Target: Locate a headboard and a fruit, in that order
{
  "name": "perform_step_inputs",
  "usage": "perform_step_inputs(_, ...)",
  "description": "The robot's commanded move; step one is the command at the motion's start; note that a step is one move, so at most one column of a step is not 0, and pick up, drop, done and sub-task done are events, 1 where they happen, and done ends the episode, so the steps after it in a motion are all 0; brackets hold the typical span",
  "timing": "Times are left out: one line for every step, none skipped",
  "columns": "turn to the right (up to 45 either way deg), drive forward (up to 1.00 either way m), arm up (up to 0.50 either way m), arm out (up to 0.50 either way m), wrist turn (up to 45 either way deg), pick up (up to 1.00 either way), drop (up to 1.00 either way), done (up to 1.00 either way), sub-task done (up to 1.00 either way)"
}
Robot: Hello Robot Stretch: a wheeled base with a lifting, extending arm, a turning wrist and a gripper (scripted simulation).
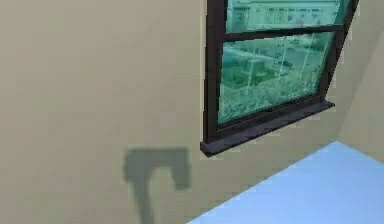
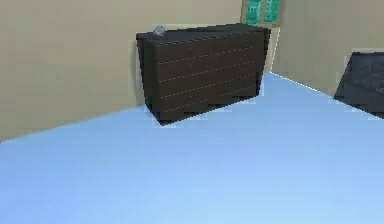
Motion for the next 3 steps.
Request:
perform_step_inputs(45.0,0.0,0.0,0.0,0.0,0.0,0.0,0.0,0.0)
perform_step_inputs(45.0,0.0,0.0,0.0,0.0,0.0,0.0,0.0,0.0)
perform_step_inputs(45.0,0.0,0.0,0.0,0.0,0.0,0.0,0.0,0.0)
